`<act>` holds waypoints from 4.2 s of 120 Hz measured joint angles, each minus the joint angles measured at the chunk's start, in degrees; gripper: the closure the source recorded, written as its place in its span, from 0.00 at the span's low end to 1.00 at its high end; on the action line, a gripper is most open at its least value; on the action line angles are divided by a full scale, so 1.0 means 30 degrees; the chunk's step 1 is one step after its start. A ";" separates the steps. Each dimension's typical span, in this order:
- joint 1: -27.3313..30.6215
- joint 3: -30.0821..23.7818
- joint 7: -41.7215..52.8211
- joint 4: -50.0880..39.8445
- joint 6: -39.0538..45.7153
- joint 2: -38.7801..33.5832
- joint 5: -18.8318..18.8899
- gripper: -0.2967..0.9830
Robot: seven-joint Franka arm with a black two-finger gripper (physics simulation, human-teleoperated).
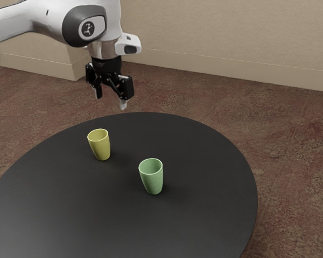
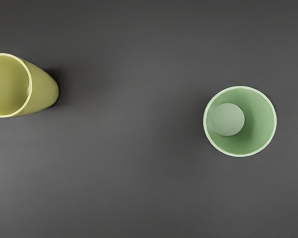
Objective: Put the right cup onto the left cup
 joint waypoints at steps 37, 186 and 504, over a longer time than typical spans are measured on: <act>0.0072 -0.1778 -0.1274 -0.1582 0.1977 0.0438 0.0210 0.23; 0.0230 -0.4155 -0.6421 -0.7355 0.9775 0.2000 0.0575 0.23; 0.0650 0.0391 -0.4209 -0.5025 0.7847 0.0694 -0.0598 0.84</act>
